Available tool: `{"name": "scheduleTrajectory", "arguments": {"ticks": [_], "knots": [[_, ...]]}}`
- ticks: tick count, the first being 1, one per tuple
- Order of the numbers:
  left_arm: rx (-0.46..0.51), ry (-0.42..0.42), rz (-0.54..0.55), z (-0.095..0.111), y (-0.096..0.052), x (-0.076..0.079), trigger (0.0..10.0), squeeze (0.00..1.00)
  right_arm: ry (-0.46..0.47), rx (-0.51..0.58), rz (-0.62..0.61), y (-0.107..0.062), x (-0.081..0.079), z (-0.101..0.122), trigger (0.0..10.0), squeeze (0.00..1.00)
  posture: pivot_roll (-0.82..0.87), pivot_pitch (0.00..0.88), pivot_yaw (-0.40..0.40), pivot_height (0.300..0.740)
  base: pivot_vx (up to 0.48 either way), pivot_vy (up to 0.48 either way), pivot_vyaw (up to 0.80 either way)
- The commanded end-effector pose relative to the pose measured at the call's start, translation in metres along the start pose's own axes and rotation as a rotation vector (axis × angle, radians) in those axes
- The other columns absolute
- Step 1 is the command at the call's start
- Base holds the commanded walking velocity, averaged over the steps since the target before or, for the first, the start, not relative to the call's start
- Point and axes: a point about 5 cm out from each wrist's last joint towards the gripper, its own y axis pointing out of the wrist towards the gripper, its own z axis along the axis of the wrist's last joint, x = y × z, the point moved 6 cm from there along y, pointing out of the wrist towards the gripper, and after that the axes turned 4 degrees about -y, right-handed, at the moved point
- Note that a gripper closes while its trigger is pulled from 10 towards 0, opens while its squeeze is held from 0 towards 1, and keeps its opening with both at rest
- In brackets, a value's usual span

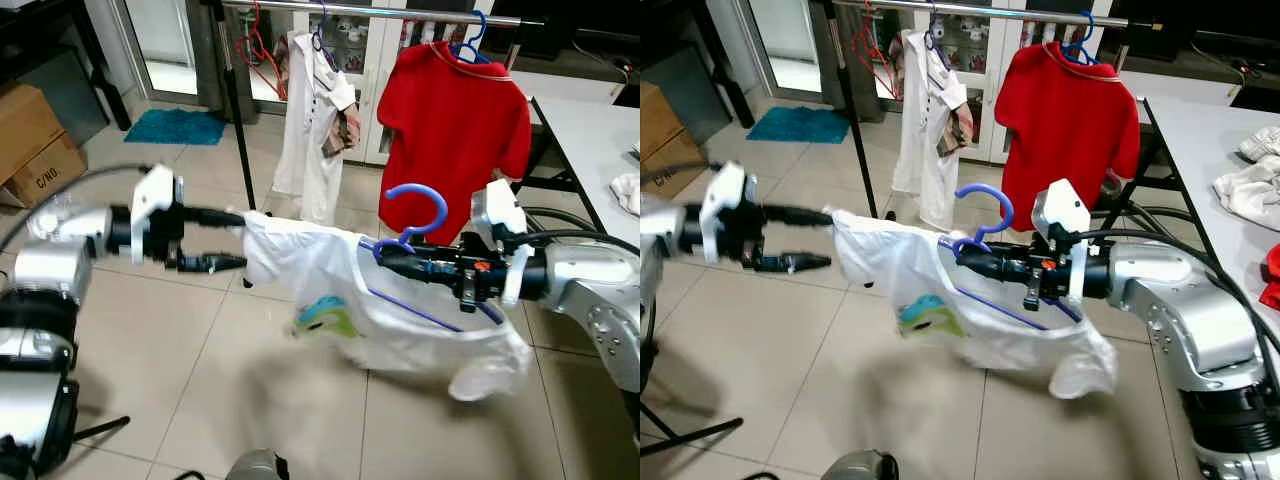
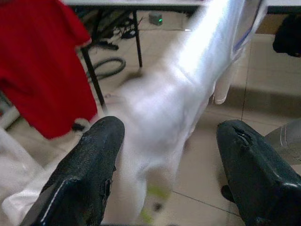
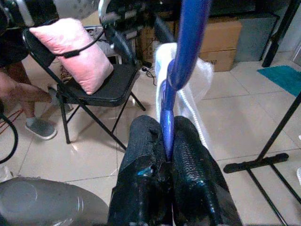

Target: Hang hanger

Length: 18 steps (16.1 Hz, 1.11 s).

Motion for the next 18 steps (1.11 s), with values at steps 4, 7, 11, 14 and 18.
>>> {"name": "scheduleTrajectory", "arguments": {"ticks": [4,7,11,14,18], "knots": [[-0.039,0.034,-0.076,0.0,-0.001,0.009,10.0,0.0,-0.025,0.002,0.04,-0.005,-0.005,0.005,0.0,0.0,0.02,0.0,0.035,0.74,0.0,0.0,0.0],[-0.072,-0.008,-0.061,-0.015,-0.007,0.008,0.0,0.0,-0.021,0.007,0.07,-0.005,-0.012,0.007,0.0,0.0,0.01,0.0,0.032,0.74,0.0,0.0,0.0],[-0.081,-0.061,-0.083,-0.026,-0.003,0.013,0.0,0.0,-0.02,0.015,0.102,-0.006,-0.016,0.011,0.0,0.0,0.01,0.0,0.032,0.74,0.0,0.0,0.0],[-0.094,-0.059,-0.09,-0.026,0.0,0.011,0.0,0.0,-0.006,0.017,0.144,-0.006,-0.021,0.013,0.0,0.0,0.01,0.0,0.033,0.74,0.0,0.0,0.0],[-0.088,-0.056,-0.11,-0.022,0.007,0.01,0.0,0.0,-0.001,0.018,0.159,-0.006,-0.023,0.014,0.0,0.0,0.0,0.0,0.035,0.74,0.0,0.0,0.0]]}}
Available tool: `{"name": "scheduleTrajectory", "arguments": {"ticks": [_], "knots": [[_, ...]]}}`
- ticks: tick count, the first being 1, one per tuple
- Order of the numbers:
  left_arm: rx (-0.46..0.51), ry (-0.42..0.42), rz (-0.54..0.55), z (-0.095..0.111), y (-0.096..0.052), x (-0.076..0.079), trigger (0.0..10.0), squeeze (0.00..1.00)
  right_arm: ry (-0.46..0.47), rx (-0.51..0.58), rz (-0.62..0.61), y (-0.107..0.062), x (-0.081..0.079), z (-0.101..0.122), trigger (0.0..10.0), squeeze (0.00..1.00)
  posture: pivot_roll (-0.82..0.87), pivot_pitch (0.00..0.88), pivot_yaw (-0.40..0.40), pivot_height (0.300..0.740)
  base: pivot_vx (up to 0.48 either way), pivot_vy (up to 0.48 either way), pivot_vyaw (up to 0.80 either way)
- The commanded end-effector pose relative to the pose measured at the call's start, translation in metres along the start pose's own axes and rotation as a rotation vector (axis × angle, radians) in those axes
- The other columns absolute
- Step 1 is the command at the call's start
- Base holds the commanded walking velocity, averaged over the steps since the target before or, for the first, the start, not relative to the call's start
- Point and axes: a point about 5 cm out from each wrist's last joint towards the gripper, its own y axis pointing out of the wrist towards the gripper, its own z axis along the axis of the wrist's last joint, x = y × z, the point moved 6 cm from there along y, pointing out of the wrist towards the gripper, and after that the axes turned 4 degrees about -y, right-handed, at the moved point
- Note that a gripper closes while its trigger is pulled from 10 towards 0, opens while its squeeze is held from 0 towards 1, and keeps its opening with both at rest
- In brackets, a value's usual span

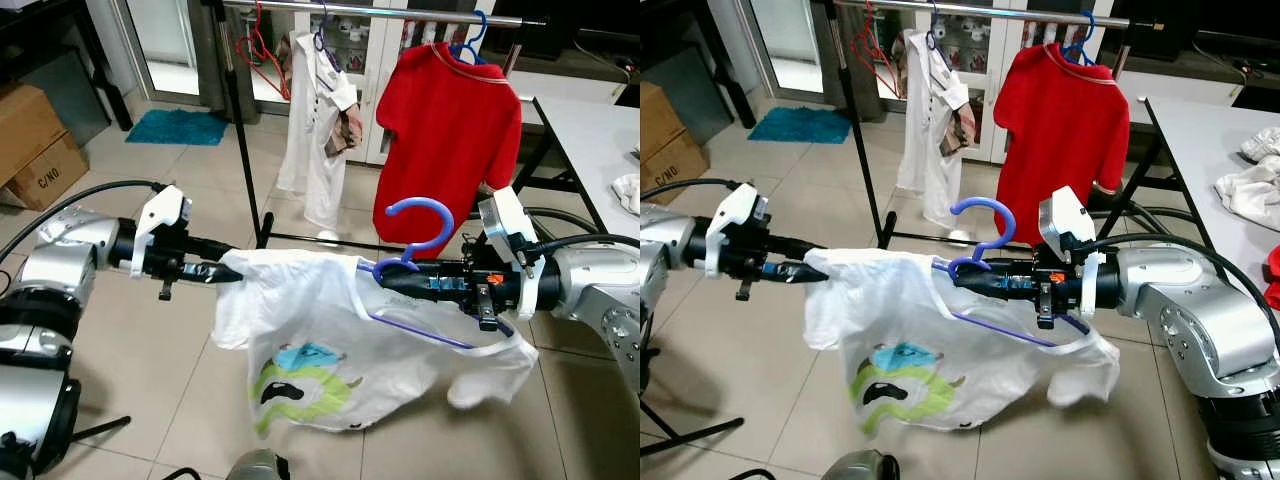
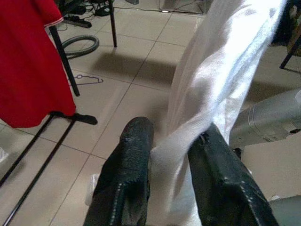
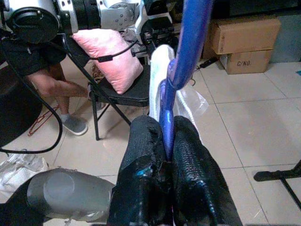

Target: Hang hanger

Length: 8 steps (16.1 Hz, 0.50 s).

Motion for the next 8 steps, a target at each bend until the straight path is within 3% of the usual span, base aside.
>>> {"name": "scheduleTrajectory", "arguments": {"ticks": [1,6,8], "knots": [[-0.002,0.03,-0.013,0.0093,0.0022,-0.0023,0.0,0.0,-0.032,0.006,0.03,-0.0002,-0.0038,0.0089,0.0,0.0,0.0,0.0,0.037,0.74,0.0,0.0,0.0],[0.015,0.011,-0.013,0.0117,0.0009,-0.0028,0.0,0.0,-0.028,0.0,0.017,-0.0016,-0.0021,0.0067,0.0,0.0,0.0,0.0,0.042,0.74,0.0,0.0,0.0],[0.032,-0.008,0.015,0.0112,-0.0059,-0.0052,0.0,0.0,-0.023,-0.012,0.001,-0.0046,0.0005,0.0035,0.0,0.0,0.0,0.0,0.043,0.74,0.0,0.0,0.0]]}}
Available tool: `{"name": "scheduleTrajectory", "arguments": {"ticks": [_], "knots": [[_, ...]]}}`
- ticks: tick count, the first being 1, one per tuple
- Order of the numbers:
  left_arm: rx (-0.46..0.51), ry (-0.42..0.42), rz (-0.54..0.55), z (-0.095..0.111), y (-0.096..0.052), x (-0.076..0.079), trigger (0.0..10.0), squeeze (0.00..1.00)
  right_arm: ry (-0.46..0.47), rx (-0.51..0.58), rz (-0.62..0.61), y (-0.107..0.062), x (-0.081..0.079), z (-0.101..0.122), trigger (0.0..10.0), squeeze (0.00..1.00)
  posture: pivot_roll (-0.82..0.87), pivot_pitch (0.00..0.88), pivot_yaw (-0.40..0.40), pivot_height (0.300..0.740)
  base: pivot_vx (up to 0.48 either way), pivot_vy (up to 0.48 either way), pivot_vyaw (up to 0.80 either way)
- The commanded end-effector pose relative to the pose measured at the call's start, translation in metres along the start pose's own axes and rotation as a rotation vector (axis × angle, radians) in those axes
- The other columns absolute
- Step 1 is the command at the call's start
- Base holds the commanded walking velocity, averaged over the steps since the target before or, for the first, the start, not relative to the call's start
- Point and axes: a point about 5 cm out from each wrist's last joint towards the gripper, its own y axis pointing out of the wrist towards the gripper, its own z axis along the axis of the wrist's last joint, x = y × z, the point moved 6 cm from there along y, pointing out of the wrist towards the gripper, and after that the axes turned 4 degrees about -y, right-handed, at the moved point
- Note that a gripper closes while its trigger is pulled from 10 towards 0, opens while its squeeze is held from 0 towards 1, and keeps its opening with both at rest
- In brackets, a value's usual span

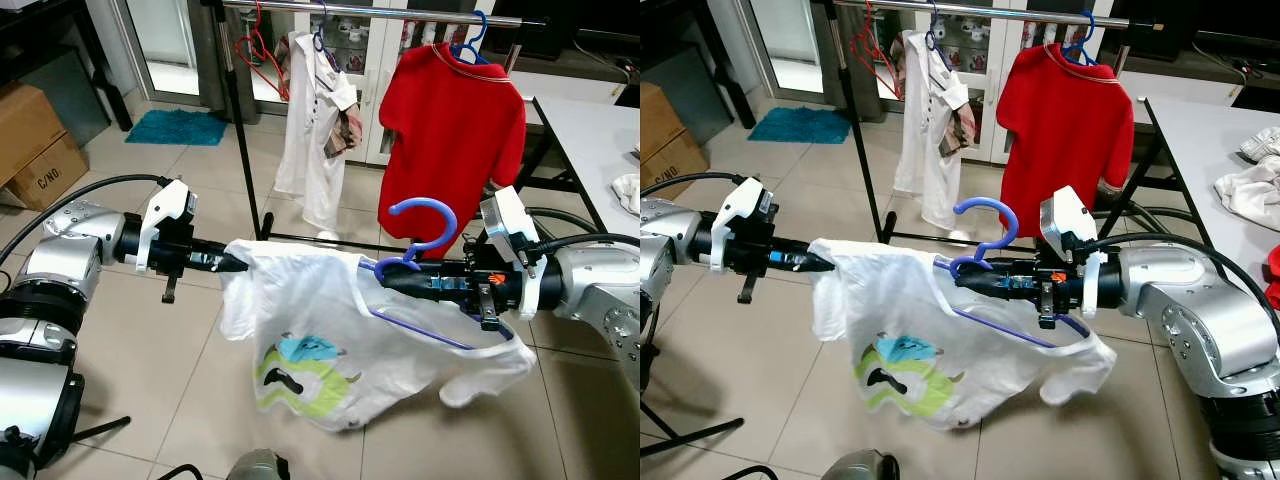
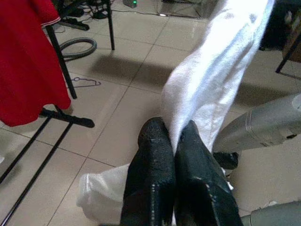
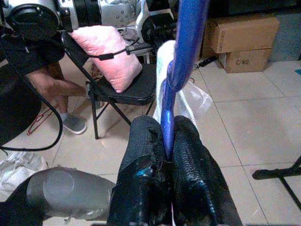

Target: Hang hanger

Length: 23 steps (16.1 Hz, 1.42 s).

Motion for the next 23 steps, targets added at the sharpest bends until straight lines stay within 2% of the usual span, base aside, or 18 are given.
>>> {"name": "scheduleTrajectory", "arguments": {"ticks": [1,2,4,6,10,13,19,20,21,22,23], "knots": [[0.031,-0.004,0.048,0.007,-0.015,-0.005,0.0,0.0,-0.013,-0.012,-0.007,-0.005,0.001,0.0,0.0,0.0,0.0,0.0,0.042,0.74,0.0,0.0,0.0],[0.031,-0.004,0.048,0.007,-0.015,-0.005,0.0,0.0,-0.013,-0.012,-0.007,-0.005,0.001,0.0,0.0,0.0,0.0,0.0,0.042,0.74,0.0,0.0,0.0],[0.063,-0.031,0.11,0.006,-0.036,-0.008,0.0,0.0,0.0,-0.024,-0.03,-0.011,0.005,-0.005,0.0,0.0,0.01,0.0,0.039,0.74,0.0,0.0,0.0],[0.074,-0.044,0.141,0.005,-0.045,-0.009,0.0,0.0,0.002,-0.025,-0.043,-0.013,0.007,-0.006,0.0,0.0,0.01,0.0,0.038,0.74,0.0,0.0,0.0],[0.122,-0.081,0.284,0.0,-0.07,-0.017,0.0,0.0,-0.001,-0.027,-0.063,-0.018,0.011,-0.006,0.0,0.0,0.01,0.0,0.035,0.74,0.0,0.0,0.0],[0.129,-0.096,0.374,-0.004,-0.084,-0.021,0.0,0.0,-0.001,-0.028,-0.07,-0.022,0.013,-0.006,0.0,0.0,0.01,0.0,0.032,0.74,0.0,0.0,0.0],[0.134,-0.118,0.483,-0.011,-0.101,-0.026,0.0,0.0,-0.005,-0.027,-0.077,-0.024,0.014,-0.006,0.0,0.0,0.01,0.0,0.025,0.74,0.0,0.0,0.0],[0.135,-0.111,0.481,-0.01,-0.1,-0.026,0.0,0.0,-0.005,-0.026,-0.076,-0.024,0.014,-0.007,0.0,0.0,0.02,0.0,0.022,0.74,0.0,0.0,0.0],[0.134,-0.103,0.461,-0.01,-0.092,-0.027,0.0,0.0,-0.005,-0.024,-0.072,-0.022,0.013,-0.006,0.0,0.0,0.02,0.0,0.022,0.74,0.0,0.0,0.0],[0.142,-0.102,0.42,-0.008,-0.082,-0.025,10.0,0.0,-0.005,-0.021,-0.068,-0.02,0.013,-0.006,0.0,0.0,0.02,0.0,0.02,0.74,0.0,0.0,0.0],[0.157,-0.086,0.383,-0.006,-0.071,-0.024,10.0,0.0,-0.005,-0.017,-0.065,-0.019,0.012,-0.006,0.0,0.0,0.02,0.0,0.02,0.74,0.0,0.0,0.0]]}}
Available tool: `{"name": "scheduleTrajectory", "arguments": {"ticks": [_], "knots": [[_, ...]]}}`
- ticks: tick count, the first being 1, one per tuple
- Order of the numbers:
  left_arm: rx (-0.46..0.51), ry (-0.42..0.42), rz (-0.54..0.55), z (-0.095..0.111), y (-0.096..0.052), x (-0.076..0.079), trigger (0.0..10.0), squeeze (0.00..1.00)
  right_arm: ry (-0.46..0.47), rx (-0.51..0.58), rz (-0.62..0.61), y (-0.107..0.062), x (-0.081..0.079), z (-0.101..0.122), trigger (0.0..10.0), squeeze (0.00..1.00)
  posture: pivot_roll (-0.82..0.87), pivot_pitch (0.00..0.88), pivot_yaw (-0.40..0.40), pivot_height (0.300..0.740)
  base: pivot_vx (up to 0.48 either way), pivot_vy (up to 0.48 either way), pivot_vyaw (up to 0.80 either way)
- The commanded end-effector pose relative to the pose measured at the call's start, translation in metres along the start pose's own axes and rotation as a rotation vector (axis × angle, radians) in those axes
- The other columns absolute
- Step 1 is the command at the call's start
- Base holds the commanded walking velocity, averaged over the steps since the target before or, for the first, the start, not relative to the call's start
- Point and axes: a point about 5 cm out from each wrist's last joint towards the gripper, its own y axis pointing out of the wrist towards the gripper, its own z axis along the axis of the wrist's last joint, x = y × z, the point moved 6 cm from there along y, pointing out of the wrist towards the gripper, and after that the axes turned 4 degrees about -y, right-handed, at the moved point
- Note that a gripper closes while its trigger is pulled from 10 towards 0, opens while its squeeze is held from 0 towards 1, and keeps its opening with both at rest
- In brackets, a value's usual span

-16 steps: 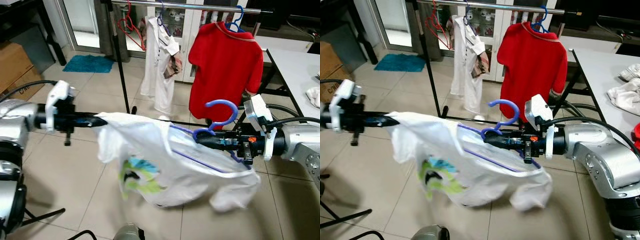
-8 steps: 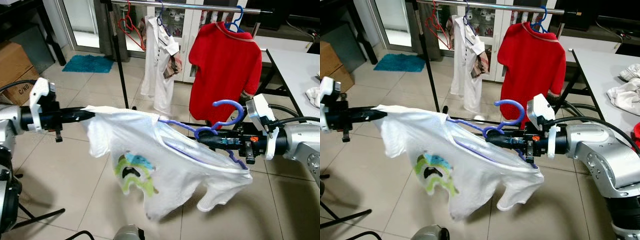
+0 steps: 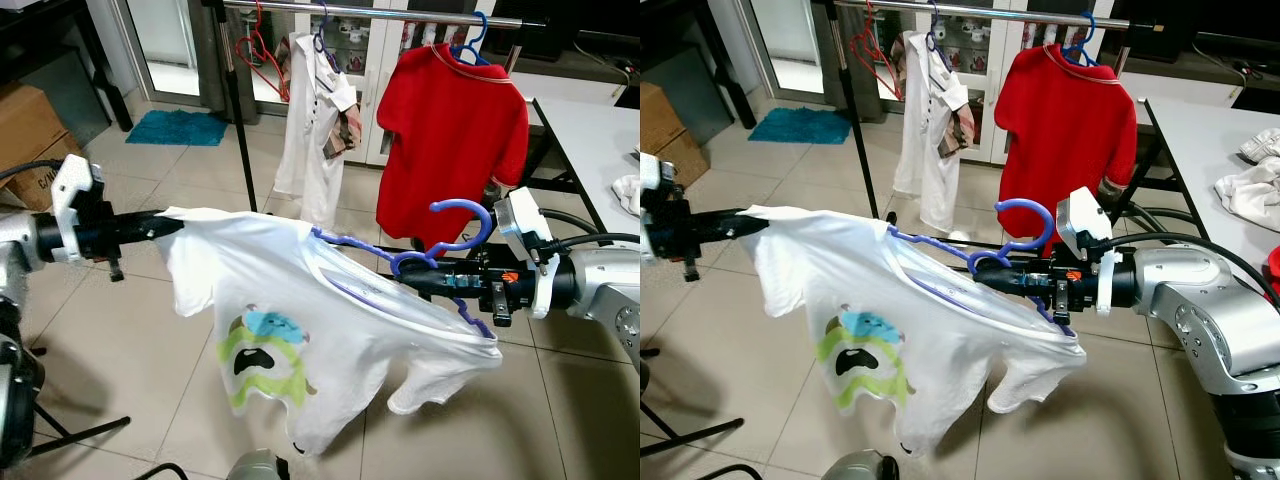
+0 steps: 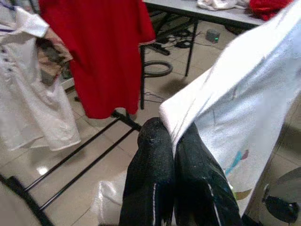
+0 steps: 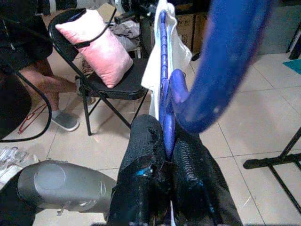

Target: Hang hanger

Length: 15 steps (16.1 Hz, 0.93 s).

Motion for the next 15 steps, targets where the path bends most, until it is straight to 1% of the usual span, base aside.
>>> {"name": "scheduleTrajectory", "arguments": {"ticks": [1,2,4,5,6,7,8,9,10,11,12,13,14,15], "knots": [[0.014,0.017,-0.005,0.004,0.007,0.001,10.0,1.0,-0.015,0.003,-0.02,-0.005,0.001,0.003,0.0,0.0,0.01,0.0,0.014,0.74,0.0,0.0,0.0],[0.02,0.017,-0.015,0.004,0.01,0.003,10.0,1.0,-0.014,0.004,-0.018,-0.004,0.0,0.002,0.0,0.0,0.01,0.0,0.012,0.74,0.0,0.0,0.0],[0.062,0.054,-0.003,0.01,0.022,0.004,10.0,1.0,0.0,-0.004,-0.026,-0.002,-0.003,-0.003,0.0,0.0,0.03,0.0,-0.017,0.74,0.0,0.0,0.0],[0.083,0.056,0.006,0.012,0.025,0.004,10.0,1.0,0.009,-0.018,-0.041,-0.002,-0.003,-0.008,0.0,0.0,0.03,0.0,-0.022,0.74,0.0,0.0,0.0],[0.135,0.057,0.027,0.017,0.031,0.004,10.0,1.0,0.037,-0.053,-0.077,-0.003,-0.001,-0.021,0.0,0.0,0.04,0.0,-0.029,0.74,0.0,0.0,0.0],[0.177,0.03,0.025,0.019,0.037,0.006,10.0,1.0,0.065,-0.081,-0.131,-0.002,0.003,-0.034,0.0,0.0,0.04,0.0,-0.028,0.74,0.0,0.0,0.0],[0.203,-0.035,0.023,0.014,0.044,0.01,10.0,1.0,0.088,-0.107,-0.199,-0.001,0.007,-0.049,0.0,0.0,0.04,0.0,-0.025,0.74,0.0,0.0,0.0],[0.198,-0.043,0.049,0.009,0.046,0.01,10.0,1.0,0.096,-0.116,-0.229,-0.001,0.008,-0.056,0.0,0.0,0.04,0.0,-0.025,0.74,0.0,0.0,0.0],[0.172,-0.065,0.064,-0.003,0.052,0.016,10.0,1.0,0.136,-0.103,-0.309,-0.001,0.012,-0.07,0.0,0.0,0.05,0.0,-0.031,0.74,0.0,0.0,0.0],[0.052,-0.087,0.161,-0.02,0.059,0.016,10.0,1.0,0.189,-0.095,-0.463,-0.006,0.024,-0.089,0.0,0.0,0.06,0.0,-0.036,0.74,0.0,0.0,0.0],[0.053,-0.126,0.198,-0.022,0.067,0.023,10.0,1.0,0.248,-0.075,-0.652,-0.009,0.039,-0.103,0.0,0.0,0.05,0.0,-0.027,0.74,0.0,0.0,0.0],[0.103,-0.148,0.197,-0.018,0.07,0.027,10.0,1.0,0.275,-0.066,-0.736,-0.01,0.046,-0.108,0.0,0.0,0.04,0.0,-0.019,0.74,0.0,0.0,0.0],[0.206,-0.147,0.27,-0.011,0.078,0.028,10.0,0.33,0.327,-0.046,-0.889,-0.011,0.055,-0.116,0.0,0.0,0.04,0.0,-0.018,0.74,0.0,0.0,0.0],[0.218,-0.201,0.359,-0.017,0.082,0.024,10.0,0.0,0.374,-0.027,-0.965,-0.008,0.058,-0.119,0.0,0.0,0.05,0.0,-0.02,0.74,0.0,0.0,0.0]]}}
